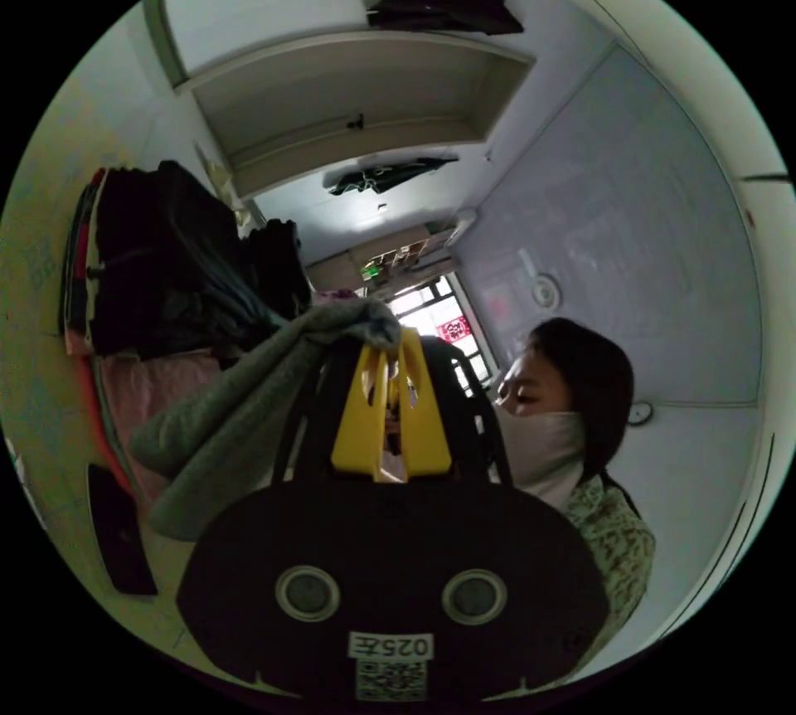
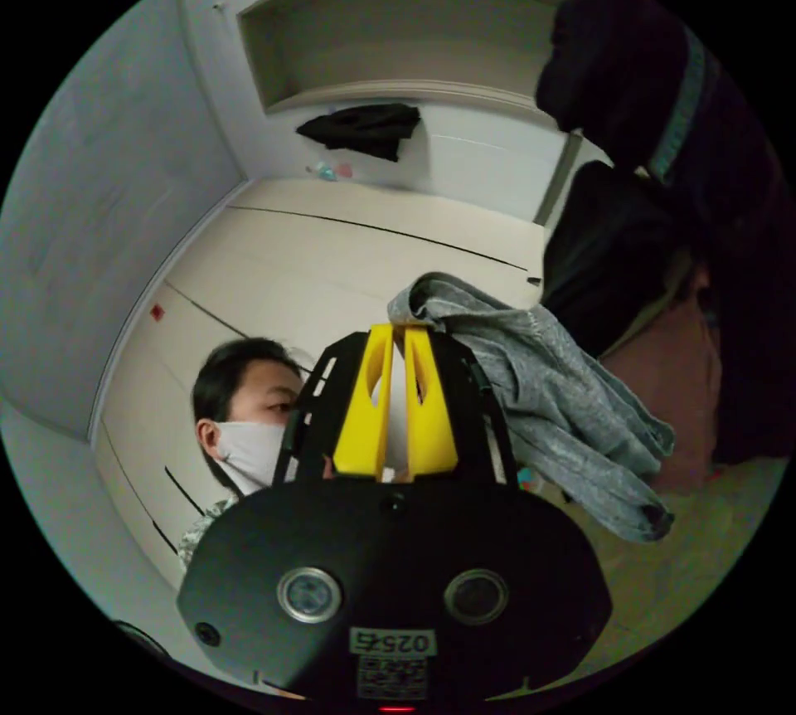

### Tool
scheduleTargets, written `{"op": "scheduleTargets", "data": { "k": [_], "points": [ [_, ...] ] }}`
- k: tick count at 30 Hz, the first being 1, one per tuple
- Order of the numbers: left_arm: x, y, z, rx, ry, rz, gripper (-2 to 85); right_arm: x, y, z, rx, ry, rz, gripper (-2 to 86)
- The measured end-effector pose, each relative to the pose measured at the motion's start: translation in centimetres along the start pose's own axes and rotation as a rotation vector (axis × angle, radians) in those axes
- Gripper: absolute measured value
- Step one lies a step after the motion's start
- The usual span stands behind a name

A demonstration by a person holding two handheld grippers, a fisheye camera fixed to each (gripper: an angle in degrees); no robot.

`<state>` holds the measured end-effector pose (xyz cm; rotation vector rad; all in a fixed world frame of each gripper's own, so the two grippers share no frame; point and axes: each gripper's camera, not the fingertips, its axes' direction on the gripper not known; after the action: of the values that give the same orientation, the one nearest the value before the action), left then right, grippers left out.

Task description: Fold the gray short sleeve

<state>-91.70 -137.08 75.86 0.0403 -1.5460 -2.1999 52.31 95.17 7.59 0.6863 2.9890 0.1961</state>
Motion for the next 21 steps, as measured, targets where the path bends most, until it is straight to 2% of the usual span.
{"op": "scheduleTargets", "data": {
  "k": [4,10,12,16,21],
  "points": [
    [-4.7,-2.0,1.1,0.010,0.057,-0.091,-1.3,7.2,-2.4,-0.1,0.008,0.000,0.127,-0.2],
    [-5.2,-5.5,2.2,-0.018,-0.093,-0.024,-1.3,11.7,-5.2,0.5,-0.030,0.060,0.140,-0.2],
    [-5.0,-6.0,2.2,-0.012,-0.078,-0.011,-1.3,12.2,-5.3,0.8,-0.062,0.064,0.118,-0.2],
    [-5.3,-4.9,1.1,-0.048,-0.052,-0.047,-1.3,14.0,-1.8,-0.2,-0.115,0.050,0.112,-0.2],
    [-9.2,1.5,-1.5,-0.091,-0.099,-0.291,-1.3,19.5,8.1,-4.9,-0.120,0.138,0.314,-0.1]
  ]
}}
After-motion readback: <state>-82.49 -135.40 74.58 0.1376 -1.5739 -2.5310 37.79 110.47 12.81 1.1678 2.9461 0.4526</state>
